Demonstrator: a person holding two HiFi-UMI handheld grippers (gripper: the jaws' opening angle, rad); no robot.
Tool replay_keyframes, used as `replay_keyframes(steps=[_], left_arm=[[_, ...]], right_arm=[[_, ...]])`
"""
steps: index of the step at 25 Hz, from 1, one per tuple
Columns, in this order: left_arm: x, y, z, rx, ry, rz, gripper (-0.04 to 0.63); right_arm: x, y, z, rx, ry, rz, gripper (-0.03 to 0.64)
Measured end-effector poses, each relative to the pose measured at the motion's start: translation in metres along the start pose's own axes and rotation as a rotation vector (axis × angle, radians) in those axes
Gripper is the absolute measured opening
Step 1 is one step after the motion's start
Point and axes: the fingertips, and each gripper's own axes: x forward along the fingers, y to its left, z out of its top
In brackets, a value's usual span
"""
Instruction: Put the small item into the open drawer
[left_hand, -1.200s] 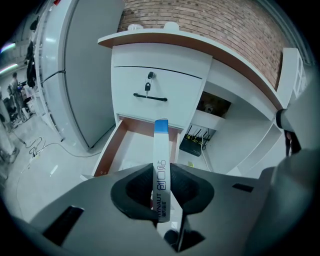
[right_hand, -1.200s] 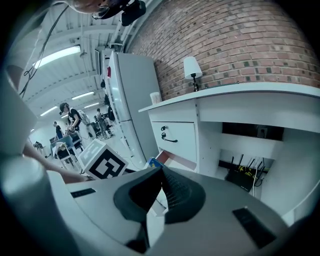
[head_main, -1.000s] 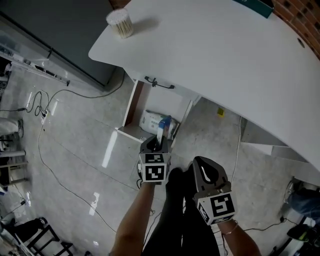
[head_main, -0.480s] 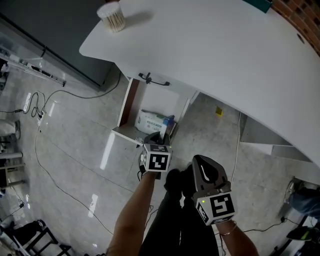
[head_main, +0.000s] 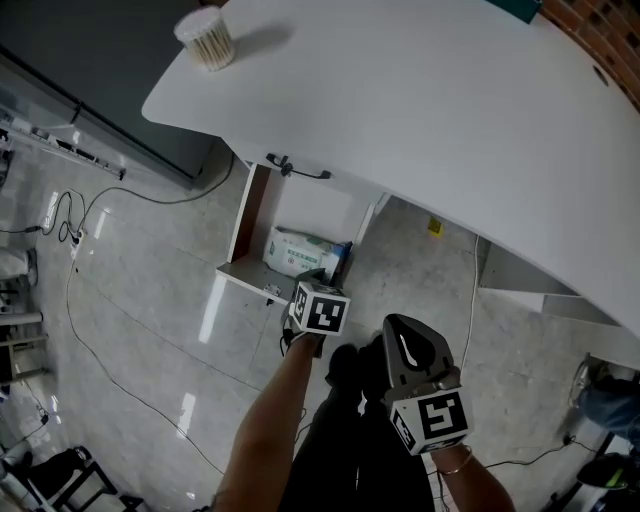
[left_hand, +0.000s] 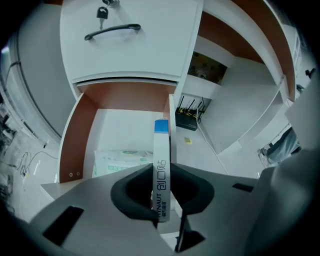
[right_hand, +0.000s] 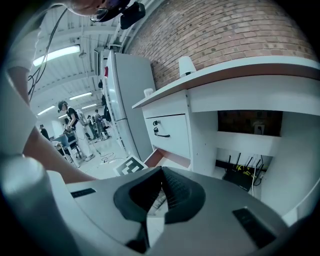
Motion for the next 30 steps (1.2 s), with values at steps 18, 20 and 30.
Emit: replay_keyframes(steps=[18, 20, 30], left_arm=[[0.036, -0.002, -0.019, -0.023, 0.096, -0.021, 0.137], [0.034, -0.002, -0.019, -0.038, 0.095, -0.033, 0.17], [-0.015, 0.003, -0.001, -0.118, 0.002, -0.023, 0.232]], right_arm=[[0.021, -0.015, -0.003, -0.01, 0.024, 0.02, 0.008], [0.021, -0.014, -0.002, -0.011, 0.027, 0.024, 0.008], [0.004, -0.007, 0.017, -0.009, 0.027, 0.03, 0.008]])
